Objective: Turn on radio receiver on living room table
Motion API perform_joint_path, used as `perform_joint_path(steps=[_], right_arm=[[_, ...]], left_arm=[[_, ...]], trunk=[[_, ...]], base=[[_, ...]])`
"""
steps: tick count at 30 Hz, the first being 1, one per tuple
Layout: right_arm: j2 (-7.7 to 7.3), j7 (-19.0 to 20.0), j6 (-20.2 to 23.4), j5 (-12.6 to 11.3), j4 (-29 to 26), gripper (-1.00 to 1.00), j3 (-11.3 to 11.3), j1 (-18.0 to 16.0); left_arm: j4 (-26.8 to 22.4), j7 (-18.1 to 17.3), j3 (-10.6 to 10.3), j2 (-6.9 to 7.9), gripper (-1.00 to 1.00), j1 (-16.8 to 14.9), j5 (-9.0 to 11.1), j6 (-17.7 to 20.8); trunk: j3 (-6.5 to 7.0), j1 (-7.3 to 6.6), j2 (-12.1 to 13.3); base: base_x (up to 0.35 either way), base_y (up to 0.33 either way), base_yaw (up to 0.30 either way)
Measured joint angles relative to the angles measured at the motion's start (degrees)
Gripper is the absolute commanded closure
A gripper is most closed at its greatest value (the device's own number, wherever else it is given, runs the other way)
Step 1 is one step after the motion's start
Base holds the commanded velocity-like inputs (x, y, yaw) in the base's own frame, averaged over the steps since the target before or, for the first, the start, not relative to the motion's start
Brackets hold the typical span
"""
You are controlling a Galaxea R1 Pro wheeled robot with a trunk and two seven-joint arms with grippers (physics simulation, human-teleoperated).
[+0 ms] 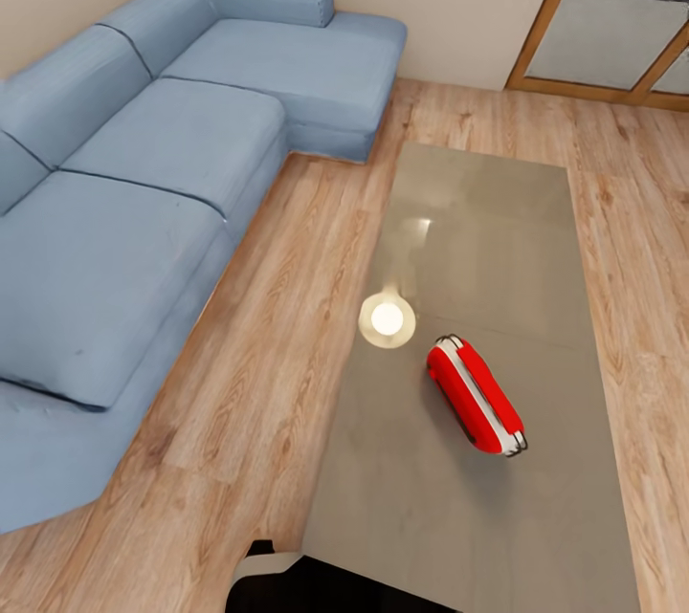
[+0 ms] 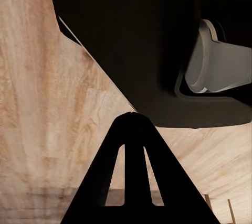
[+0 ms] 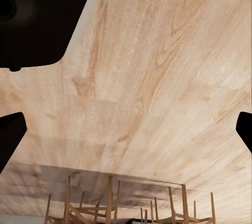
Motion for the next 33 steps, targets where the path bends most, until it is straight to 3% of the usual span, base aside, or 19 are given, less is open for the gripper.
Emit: perform_joint_path(steps=[6, 33], right_arm=[[1.00, 0.0, -0.1, 0.2, 0.0, -1.00, 0.0, 0.0], [1.35, 0.0, 0.2, 0.2, 0.0, -1.00, 0.1, 0.0]], left_arm=[[0.0, 0.0, 0.0, 0.01, 1.00, 0.0, 0.0, 0.0], [0.0, 0.0, 0.0, 0.03, 1.00, 0.0, 0.0, 0.0]], trunk=[[0.55, 0.00, 0.0], [3.02, 0.00, 0.0]], base=[[0.000, 0.000, 0.000], [0.000, 0.000, 0.000]])
